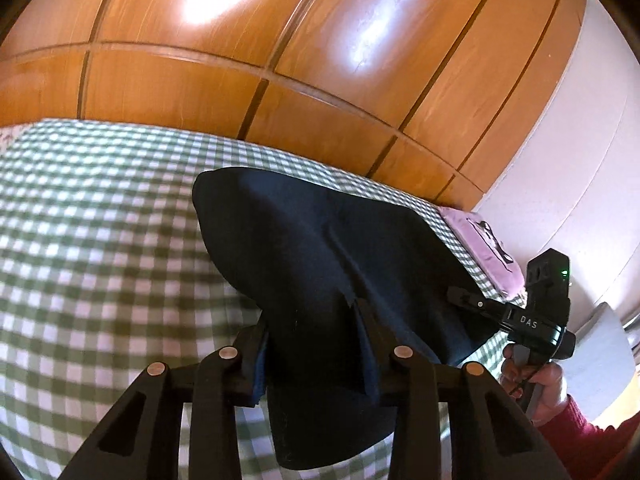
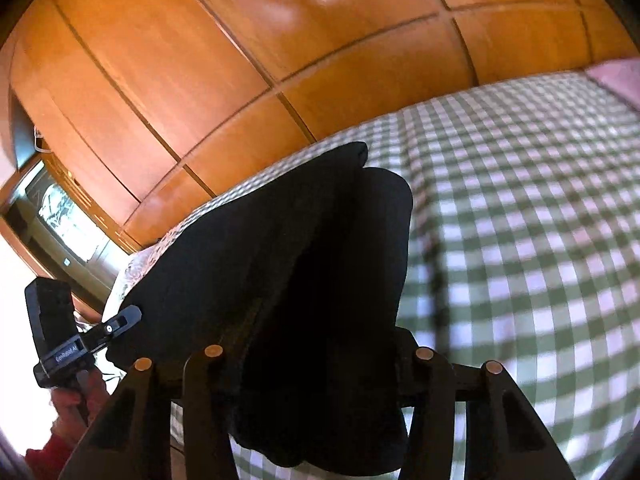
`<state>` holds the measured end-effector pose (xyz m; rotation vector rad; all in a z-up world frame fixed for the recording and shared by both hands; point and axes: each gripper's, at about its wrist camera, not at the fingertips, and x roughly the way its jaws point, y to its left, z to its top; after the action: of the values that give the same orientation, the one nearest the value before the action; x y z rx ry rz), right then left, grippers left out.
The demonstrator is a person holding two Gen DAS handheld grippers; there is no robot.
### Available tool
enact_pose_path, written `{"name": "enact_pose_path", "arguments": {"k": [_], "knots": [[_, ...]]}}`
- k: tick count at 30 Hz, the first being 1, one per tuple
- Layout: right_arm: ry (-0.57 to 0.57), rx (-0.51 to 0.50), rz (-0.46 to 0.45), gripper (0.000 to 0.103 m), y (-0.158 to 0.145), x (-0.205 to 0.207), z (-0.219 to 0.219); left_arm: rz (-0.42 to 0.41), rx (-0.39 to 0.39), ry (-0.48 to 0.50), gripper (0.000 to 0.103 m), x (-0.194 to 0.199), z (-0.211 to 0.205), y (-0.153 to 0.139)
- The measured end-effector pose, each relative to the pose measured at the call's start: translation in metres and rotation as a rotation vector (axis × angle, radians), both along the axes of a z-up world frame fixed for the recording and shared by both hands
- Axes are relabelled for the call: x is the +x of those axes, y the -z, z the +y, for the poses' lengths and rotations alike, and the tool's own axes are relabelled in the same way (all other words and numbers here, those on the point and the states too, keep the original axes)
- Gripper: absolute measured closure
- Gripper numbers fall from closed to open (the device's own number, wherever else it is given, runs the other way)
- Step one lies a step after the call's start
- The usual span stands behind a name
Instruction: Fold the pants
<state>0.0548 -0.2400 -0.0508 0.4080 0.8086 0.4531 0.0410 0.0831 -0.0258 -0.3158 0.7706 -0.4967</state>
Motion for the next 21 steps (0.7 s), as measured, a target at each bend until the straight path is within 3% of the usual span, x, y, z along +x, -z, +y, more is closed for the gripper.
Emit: {"name": "enact_pose_path", "arguments": {"k": [10, 21], "knots": [[-0.016, -0.012, -0.104, 0.053, -0.014, 0.06, 0.02, -0.049, 0.034, -0.055, 0.066, 0.056, 0.004, -0.008], [-0.005, -0.046, -0.149, 0.053, -0.006, 0.138, 0.031, -0.02, 0.057, -0.122, 0.066, 0.145, 0.001, 0.008]]}}
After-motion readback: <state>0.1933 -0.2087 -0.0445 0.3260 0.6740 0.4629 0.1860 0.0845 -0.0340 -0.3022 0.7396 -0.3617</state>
